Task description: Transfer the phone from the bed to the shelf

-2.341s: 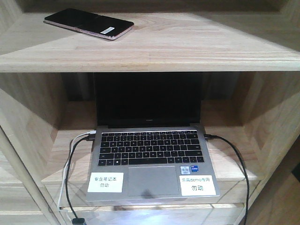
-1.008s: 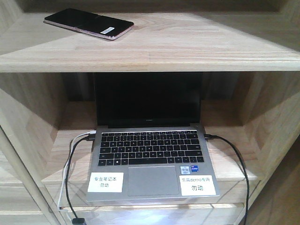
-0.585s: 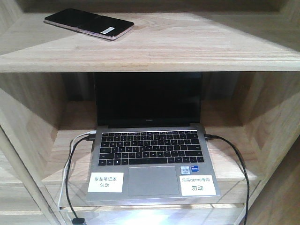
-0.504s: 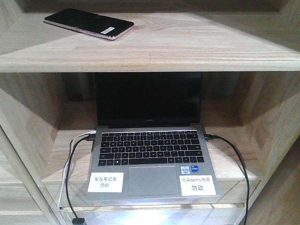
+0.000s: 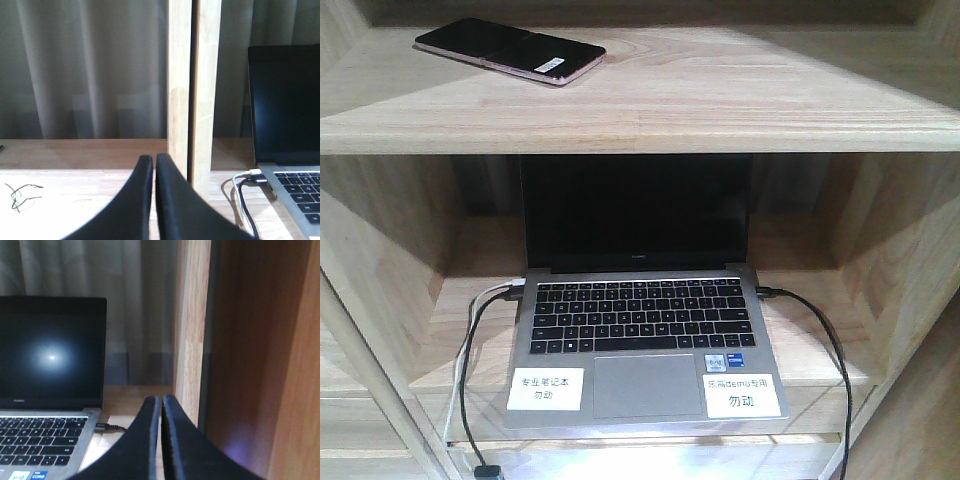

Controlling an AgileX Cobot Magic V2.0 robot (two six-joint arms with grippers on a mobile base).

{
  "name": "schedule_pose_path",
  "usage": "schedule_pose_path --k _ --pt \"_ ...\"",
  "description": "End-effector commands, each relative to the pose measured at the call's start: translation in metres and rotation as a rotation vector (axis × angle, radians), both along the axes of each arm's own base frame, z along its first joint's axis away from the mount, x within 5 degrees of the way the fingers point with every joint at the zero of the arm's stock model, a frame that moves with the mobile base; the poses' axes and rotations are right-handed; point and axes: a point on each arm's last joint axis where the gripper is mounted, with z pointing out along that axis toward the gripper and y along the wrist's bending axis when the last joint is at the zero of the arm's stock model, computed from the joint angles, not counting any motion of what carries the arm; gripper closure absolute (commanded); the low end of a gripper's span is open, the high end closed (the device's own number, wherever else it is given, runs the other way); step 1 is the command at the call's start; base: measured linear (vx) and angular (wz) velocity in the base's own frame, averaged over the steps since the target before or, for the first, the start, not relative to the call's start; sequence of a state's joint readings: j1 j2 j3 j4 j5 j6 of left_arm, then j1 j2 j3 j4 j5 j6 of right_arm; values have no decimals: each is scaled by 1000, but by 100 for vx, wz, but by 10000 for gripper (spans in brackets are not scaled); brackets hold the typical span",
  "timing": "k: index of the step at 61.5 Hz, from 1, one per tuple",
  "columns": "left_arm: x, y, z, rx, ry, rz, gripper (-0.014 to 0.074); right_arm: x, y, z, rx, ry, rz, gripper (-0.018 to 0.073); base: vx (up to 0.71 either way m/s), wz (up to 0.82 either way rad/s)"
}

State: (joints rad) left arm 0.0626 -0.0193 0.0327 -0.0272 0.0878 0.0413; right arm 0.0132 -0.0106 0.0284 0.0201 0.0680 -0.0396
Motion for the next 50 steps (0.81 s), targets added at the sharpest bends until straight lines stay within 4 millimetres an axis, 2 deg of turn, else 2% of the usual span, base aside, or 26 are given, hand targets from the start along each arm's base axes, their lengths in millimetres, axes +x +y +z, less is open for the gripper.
schedule_pose_path --k 1,50 --pt "-2 0 15 -13 -104 -5 595 -1 -1 5 -2 -86 -8 565 0 0" --pt "-2 0 15 -13 -104 -5 595 -1 -1 5 -2 -86 -8 565 0 0"
